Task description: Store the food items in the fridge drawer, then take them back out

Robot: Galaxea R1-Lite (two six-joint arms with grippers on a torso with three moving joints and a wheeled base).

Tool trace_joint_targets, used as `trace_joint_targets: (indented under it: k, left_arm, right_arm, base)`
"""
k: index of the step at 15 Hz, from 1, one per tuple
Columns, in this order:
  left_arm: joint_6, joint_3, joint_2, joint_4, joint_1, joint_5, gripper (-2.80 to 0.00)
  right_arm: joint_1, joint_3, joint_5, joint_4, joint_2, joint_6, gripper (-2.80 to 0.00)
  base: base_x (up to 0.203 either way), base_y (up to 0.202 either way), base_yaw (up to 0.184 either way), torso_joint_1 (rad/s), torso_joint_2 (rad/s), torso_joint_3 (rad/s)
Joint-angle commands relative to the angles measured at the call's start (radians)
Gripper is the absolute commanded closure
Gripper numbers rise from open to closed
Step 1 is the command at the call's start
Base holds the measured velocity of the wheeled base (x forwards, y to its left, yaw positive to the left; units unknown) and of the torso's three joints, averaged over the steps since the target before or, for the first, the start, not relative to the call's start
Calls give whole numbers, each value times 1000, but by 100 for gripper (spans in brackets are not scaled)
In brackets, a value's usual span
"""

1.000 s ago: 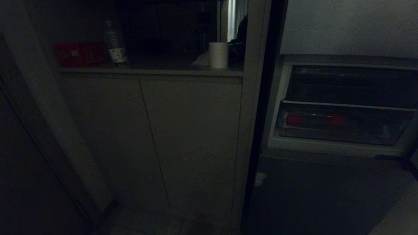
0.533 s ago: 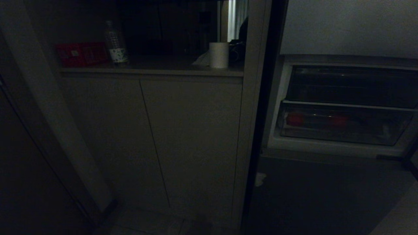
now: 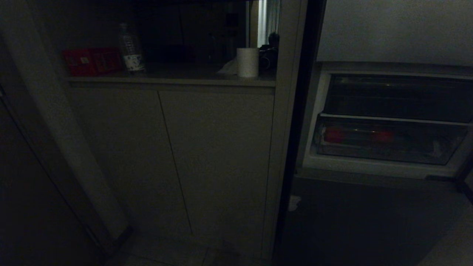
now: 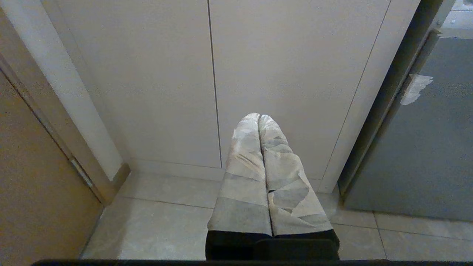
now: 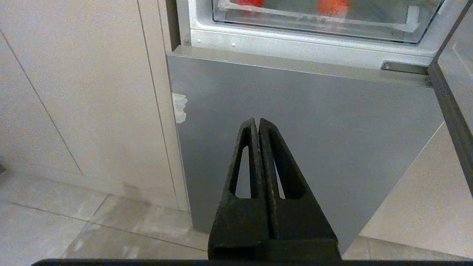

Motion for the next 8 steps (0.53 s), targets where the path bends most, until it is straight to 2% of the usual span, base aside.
trace_joint_targets:
  k: [1, 3, 6, 8]
  left_arm:
    - [-1, 1, 1, 1, 0, 0, 0]
    - [1, 1, 1, 1, 0, 0, 0]
    - [1, 0, 1, 1, 0, 0, 0]
    - [-1, -1, 1, 1, 0, 0, 0]
  right_arm:
    - [0, -14, 6, 15, 20, -8, 0]
    - [1, -87, 46, 24, 131, 11, 0]
    - [3, -220, 94, 11, 455, 42, 0]
    - [8, -288, 112, -69, 700, 54, 0]
  base:
    - [0, 0, 0, 0, 0, 0]
    - [0, 0, 0, 0, 0, 0]
    - [0, 0, 0, 0, 0, 0]
    - [0, 0, 0, 0, 0, 0]
